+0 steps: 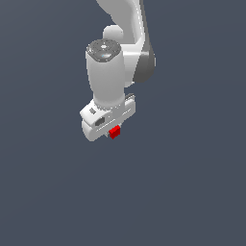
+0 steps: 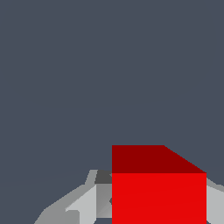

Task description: Pick up the red cube and move it to a goal position.

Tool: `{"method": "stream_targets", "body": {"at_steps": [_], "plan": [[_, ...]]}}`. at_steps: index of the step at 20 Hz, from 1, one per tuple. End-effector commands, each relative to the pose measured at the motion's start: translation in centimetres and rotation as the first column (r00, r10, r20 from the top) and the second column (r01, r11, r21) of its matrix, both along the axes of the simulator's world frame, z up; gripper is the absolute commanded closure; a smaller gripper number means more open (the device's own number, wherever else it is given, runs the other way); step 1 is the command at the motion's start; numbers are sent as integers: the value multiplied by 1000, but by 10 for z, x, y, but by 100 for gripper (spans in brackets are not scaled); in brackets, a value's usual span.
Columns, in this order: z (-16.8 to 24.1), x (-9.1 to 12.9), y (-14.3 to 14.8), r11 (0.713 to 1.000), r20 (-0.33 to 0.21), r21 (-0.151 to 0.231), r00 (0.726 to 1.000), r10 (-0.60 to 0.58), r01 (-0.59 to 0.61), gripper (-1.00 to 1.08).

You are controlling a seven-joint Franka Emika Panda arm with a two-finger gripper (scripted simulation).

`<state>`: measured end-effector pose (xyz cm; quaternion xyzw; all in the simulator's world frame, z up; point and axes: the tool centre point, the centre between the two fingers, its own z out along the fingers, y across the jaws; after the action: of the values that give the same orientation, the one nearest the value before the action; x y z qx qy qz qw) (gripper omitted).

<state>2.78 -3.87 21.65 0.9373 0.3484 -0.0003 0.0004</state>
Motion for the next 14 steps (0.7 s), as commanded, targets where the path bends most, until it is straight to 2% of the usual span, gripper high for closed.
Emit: {"method": "stream_targets", "body": {"at_steps": [1, 8, 14], "plan": [[30, -5, -4, 1000, 0, 0, 1000, 0, 0, 108], [101, -15, -13, 1000, 0, 2, 1000, 1, -1, 108], [139, -19, -19, 1000, 0, 2, 1000, 0, 0, 108]]}}
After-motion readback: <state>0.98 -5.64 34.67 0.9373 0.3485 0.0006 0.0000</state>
